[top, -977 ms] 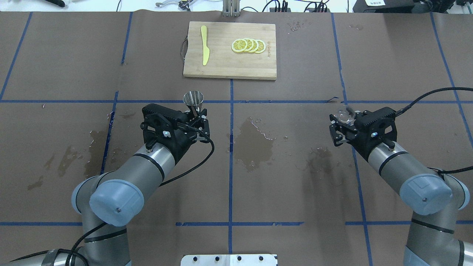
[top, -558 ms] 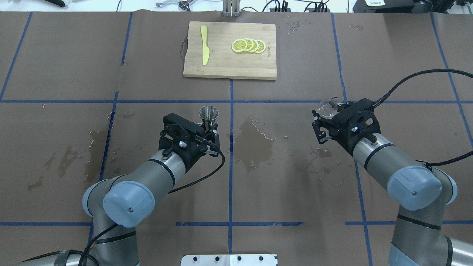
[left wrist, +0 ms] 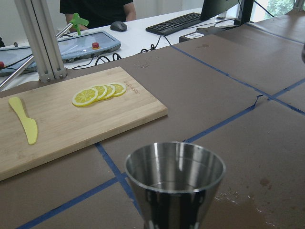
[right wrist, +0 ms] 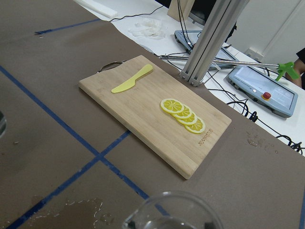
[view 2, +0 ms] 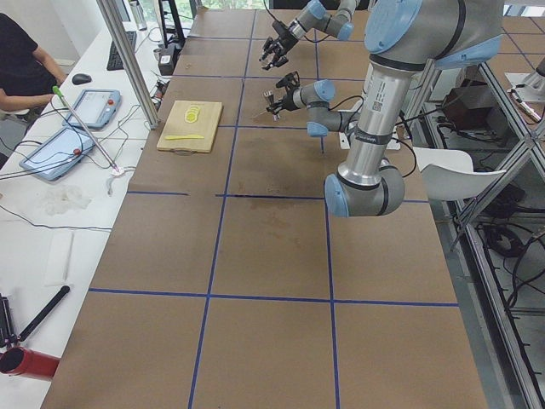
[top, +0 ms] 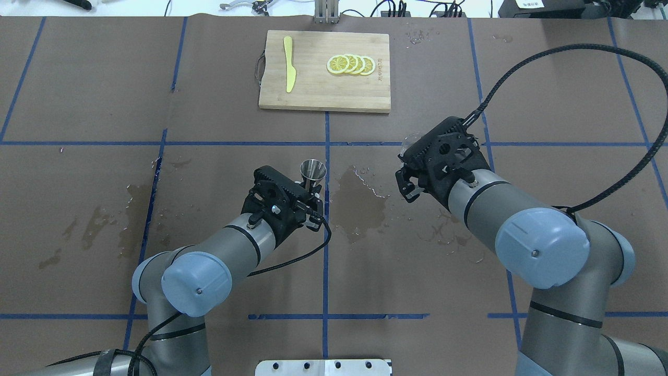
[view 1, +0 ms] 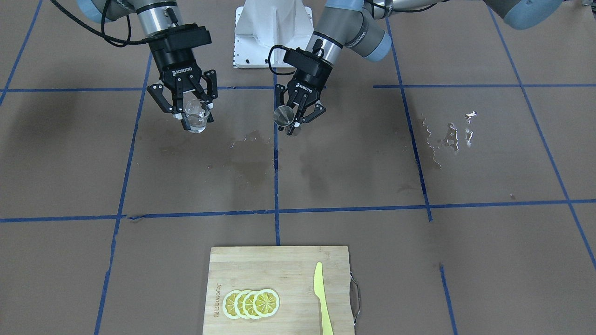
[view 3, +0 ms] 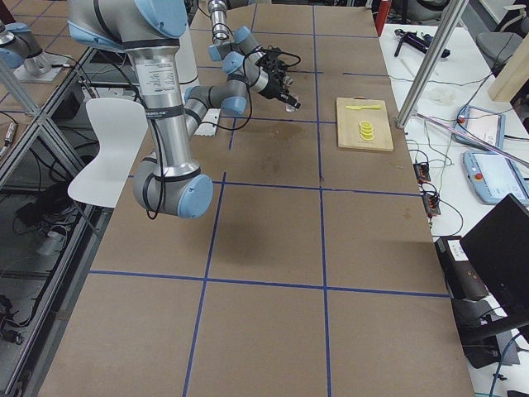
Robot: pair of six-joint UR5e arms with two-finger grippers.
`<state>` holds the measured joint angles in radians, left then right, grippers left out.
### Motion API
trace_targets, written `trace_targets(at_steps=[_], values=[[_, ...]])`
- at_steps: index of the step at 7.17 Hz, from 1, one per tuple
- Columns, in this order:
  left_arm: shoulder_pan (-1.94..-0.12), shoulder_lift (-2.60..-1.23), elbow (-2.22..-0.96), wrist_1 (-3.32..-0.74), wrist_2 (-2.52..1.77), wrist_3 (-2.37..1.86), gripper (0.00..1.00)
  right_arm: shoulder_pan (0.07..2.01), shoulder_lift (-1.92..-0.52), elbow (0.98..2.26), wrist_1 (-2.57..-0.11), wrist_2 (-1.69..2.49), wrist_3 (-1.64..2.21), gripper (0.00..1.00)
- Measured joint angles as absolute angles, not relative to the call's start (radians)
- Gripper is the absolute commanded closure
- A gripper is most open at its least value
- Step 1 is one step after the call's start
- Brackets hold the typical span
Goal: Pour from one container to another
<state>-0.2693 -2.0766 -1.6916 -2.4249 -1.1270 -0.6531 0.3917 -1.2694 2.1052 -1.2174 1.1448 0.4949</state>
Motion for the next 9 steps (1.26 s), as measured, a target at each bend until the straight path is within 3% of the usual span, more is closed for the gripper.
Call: trace_targets(at_steps=[5, 9], values=[[-0.273, -2.129, -1.647, -2.471, -1.212, -0.641, 1.00, 0.381, -1.118, 2.107, -1.442, 1.151, 0.356, 1.00], [-0.273, -2.160, -1.627, -2.473, -1.219, -0.639, 1.00, 0.367, -1.092, 2.103, -1.492, 1.175, 0.255, 1.00]])
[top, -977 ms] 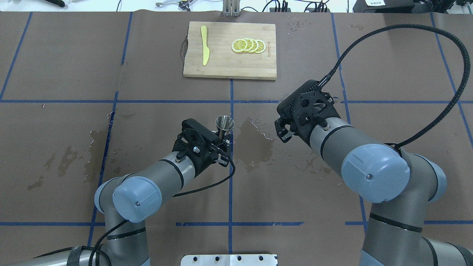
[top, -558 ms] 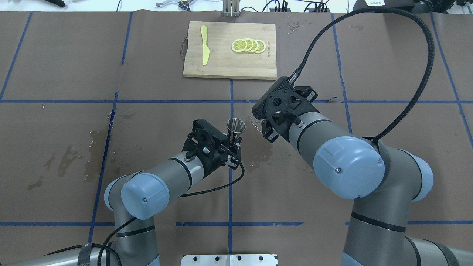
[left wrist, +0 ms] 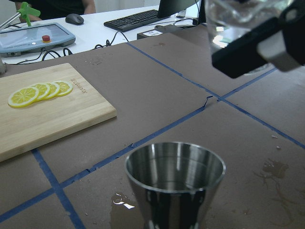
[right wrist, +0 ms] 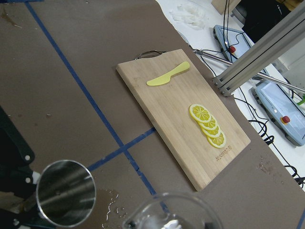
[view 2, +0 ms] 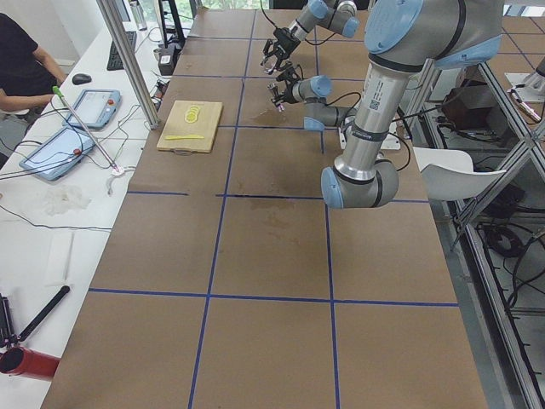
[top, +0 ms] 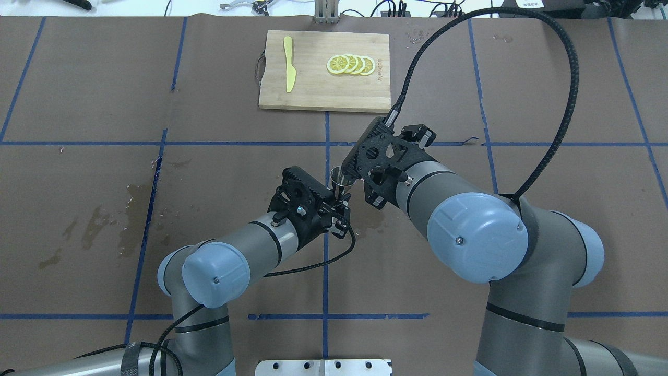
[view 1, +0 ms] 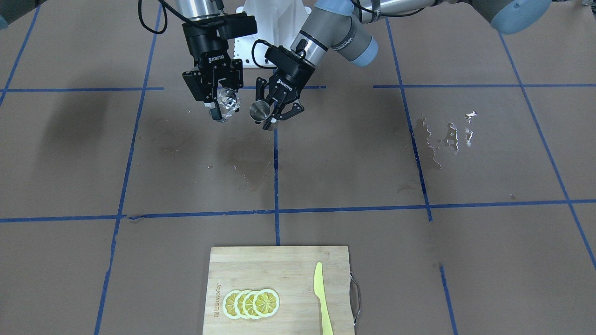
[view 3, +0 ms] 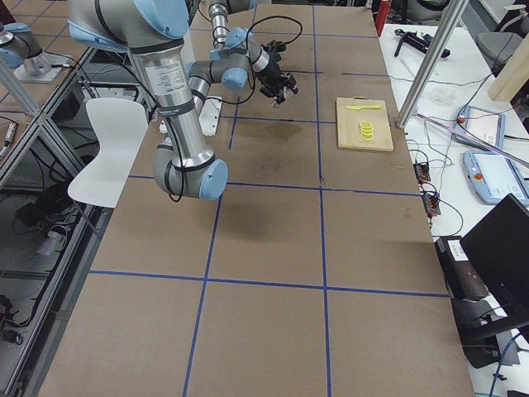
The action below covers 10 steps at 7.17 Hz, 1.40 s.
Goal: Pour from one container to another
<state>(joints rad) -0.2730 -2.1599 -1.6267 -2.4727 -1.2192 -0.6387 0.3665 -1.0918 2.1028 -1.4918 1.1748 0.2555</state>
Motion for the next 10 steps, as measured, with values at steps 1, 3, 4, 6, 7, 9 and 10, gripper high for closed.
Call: trace_targets(at_steps=[1, 3, 4, 6, 7, 9, 10], values=[[-0.273, -2.164, -1.625, -2.473, -1.219, -0.639, 1.00, 0.362, -1.092, 2.101, -1.493, 1.176, 0.232, 1.00], [-0.273, -2.166, -1.623, -2.473, -1.221, -0.639, 1.00, 0.356, -1.091, 2.098, -1.494, 1.176, 0.192, 1.00], [-0.273, -2.167, -1.622, -2.473, -1.221, -0.639, 1.00, 0.355, -1.090, 2.098, -1.495, 1.175, 0.163, 1.00], [-0.272, -2.169, -1.618, -2.473, -1.222, -0.639, 1.00, 0.358, -1.082, 2.097, -1.496, 1.169, 0.117, 1.00], [-0.272, -2.172, -1.616, -2.473, -1.222, -0.639, 1.00, 0.363, -1.075, 2.097, -1.496, 1.167, 0.099, 1.00], [-0.272, -2.179, -1.612, -2.473, -1.223, -0.639, 1.00, 0.371, -1.066, 2.091, -1.496, 1.154, 0.066, 1.00], [-0.272, -2.180, -1.611, -2.473, -1.223, -0.639, 1.00, 0.371, -1.060, 2.085, -1.496, 1.136, 0.049, 1.00]])
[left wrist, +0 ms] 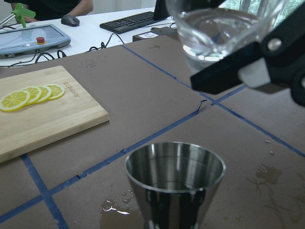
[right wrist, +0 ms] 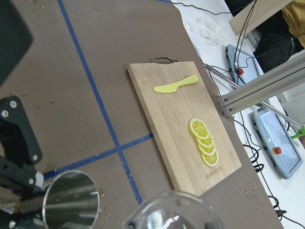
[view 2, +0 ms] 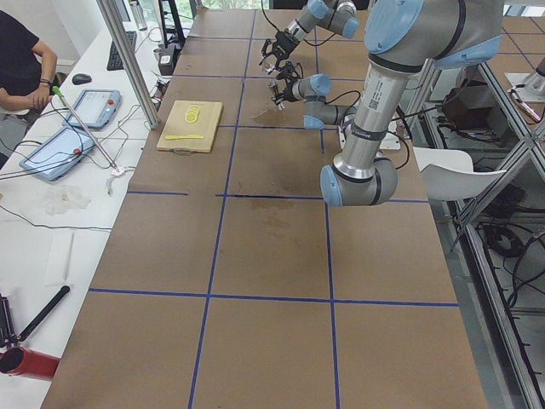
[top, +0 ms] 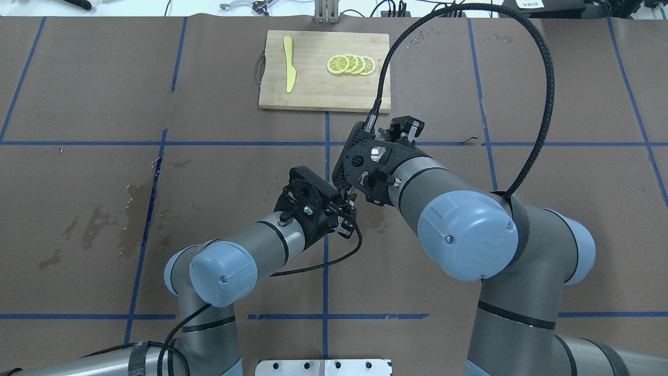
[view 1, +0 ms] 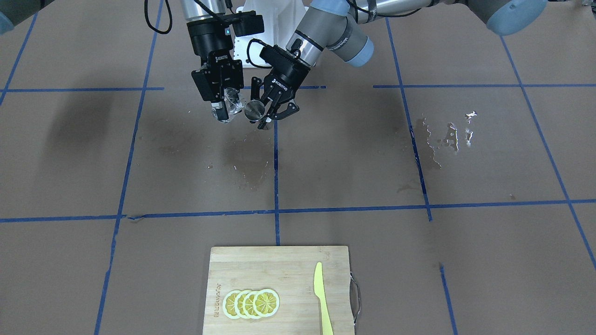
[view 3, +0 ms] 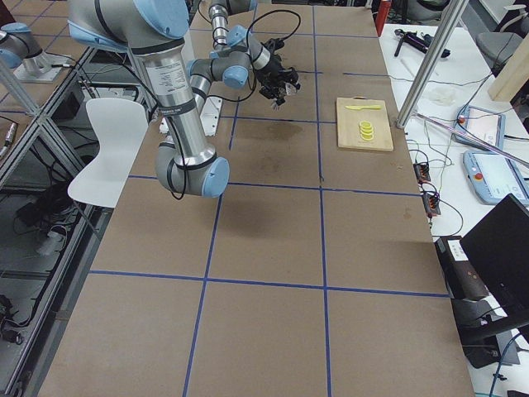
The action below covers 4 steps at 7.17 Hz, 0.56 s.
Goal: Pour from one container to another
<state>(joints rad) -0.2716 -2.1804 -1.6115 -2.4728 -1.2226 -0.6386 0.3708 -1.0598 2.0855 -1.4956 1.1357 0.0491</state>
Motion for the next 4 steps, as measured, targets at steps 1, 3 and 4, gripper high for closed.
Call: trace_targets(at_steps=[1, 3, 4], values=[[-0.272, -2.181, -1.611, -2.473, -1.223, -0.638, 1.00, 0.371, -1.051, 2.078, -1.496, 1.117, 0.037, 1.00], [-0.272, -2.186, -1.608, -2.473, -1.222, -0.639, 1.00, 0.371, -1.027, 2.054, -1.505, 1.082, -0.002, 1.00], [-0.272, -2.189, -1.607, -2.473, -1.222, -0.639, 1.00, 0.371, -1.017, 2.048, -1.514, 1.071, -0.029, 1.00]])
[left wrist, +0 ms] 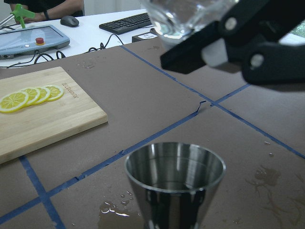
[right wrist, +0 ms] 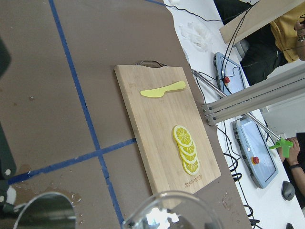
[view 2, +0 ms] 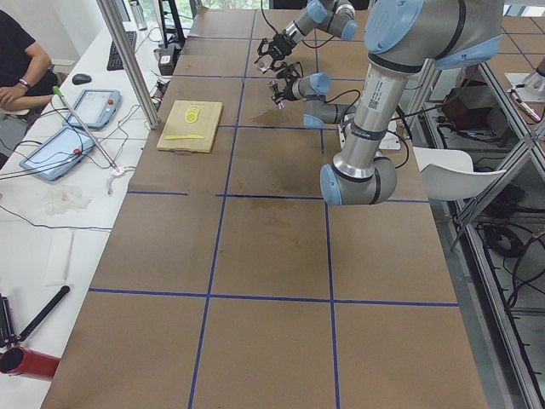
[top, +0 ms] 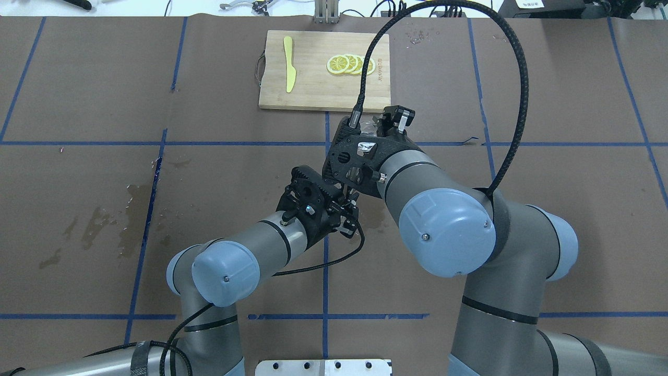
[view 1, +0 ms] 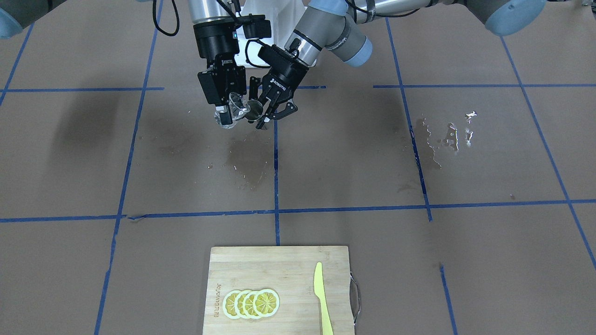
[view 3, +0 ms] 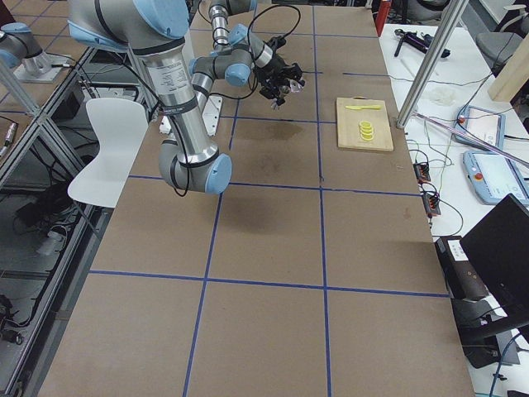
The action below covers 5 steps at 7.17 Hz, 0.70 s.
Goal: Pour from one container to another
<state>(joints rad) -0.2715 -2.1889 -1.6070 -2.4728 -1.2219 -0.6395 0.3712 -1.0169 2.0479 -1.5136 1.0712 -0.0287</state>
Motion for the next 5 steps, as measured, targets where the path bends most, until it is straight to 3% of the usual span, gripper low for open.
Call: trace_targets(at_steps=[5], values=[[-0.272, -2.191, -1.606, -2.474, -1.221, -0.640, 1.00, 0.368, -1.011, 2.045, -1.522, 1.037, -0.145, 1.00]])
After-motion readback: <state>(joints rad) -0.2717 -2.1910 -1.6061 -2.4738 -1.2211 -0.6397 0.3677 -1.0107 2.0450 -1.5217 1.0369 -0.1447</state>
